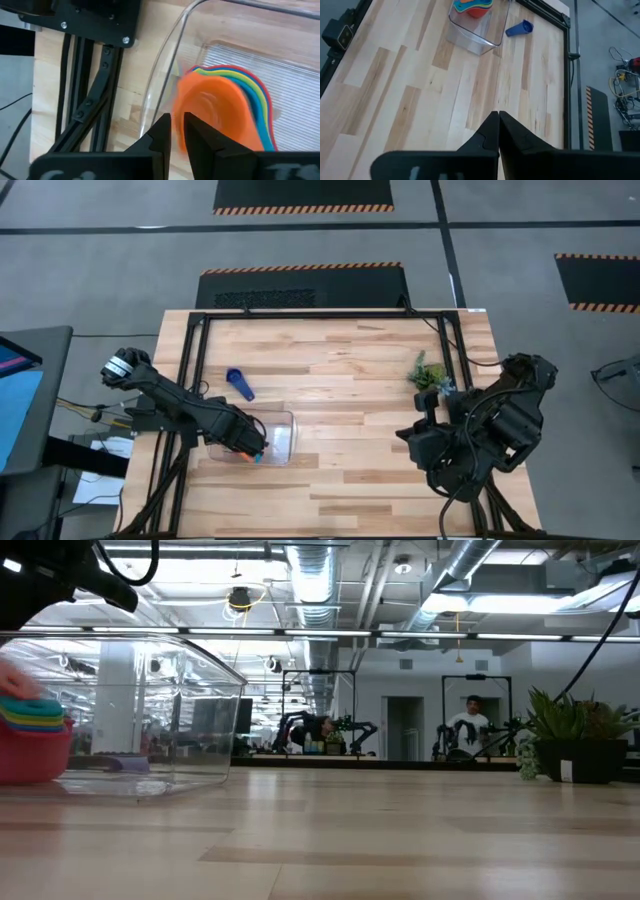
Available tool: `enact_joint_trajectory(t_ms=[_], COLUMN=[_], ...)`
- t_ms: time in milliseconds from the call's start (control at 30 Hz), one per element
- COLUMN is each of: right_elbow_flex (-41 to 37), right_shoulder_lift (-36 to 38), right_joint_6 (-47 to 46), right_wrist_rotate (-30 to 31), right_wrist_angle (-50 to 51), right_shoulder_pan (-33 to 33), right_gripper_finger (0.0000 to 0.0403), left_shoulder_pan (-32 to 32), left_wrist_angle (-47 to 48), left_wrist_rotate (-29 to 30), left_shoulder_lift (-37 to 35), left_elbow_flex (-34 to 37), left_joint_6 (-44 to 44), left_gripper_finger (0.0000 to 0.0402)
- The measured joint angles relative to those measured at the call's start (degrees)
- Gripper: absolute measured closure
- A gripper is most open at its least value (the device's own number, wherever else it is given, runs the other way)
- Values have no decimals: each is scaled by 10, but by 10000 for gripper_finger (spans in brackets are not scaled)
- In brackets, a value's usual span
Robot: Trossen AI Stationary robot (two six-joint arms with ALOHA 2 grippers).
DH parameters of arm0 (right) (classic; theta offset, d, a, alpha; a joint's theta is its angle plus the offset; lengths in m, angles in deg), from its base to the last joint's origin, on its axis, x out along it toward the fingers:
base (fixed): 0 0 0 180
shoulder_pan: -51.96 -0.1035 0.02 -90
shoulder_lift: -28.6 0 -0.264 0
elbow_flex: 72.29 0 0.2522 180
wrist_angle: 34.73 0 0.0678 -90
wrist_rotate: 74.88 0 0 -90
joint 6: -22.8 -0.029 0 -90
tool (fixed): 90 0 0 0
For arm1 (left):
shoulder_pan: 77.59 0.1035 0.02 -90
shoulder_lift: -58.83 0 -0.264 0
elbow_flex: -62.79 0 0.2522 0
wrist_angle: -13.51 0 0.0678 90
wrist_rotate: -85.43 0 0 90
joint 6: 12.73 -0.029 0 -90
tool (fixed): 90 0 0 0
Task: Nest measuring cups in basket
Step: Stack the orange measuring cup on the light blue measuring cup in the transparent bin, then stack the dark blue measuring cup on the orange measuring cup in the transparent bin
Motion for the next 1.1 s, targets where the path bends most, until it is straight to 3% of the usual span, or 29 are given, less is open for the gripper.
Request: enact_joint_trajectory(t_ms=[367,433,533,633,767,900,1100], right_elbow_flex=[0,0,0,0,-4,-21,-89], right_shoulder_lift=[0,0,0,4,16,34,62], right_joint_6=[14,25,55,57,29,-72,-246], right_wrist_rotate=[0,0,0,1,2,4,6], right_wrist_angle=[0,0,0,0,-1,-1,0], right_shoulder_pan=[0,0,0,2,17,37,54], right_gripper_finger=[380,381,382,381,381,384,381], left_shoulder_pan=[0,0,3,21,87,194,351], left_wrist_angle=[-1,-2,-2,10,23,23,15], left_wrist_rotate=[10,50,171,307,406,387,380], left_shoulder_lift=[0,0,0,0,-2,-8,-41], left_elbow_flex=[-4,-20,-56,-96,-117,-91,-37], left_joint_6=[0,-9,-59,-158,-380,-602,-829], left_gripper_finger=[342,343,343,343,343,343,343])
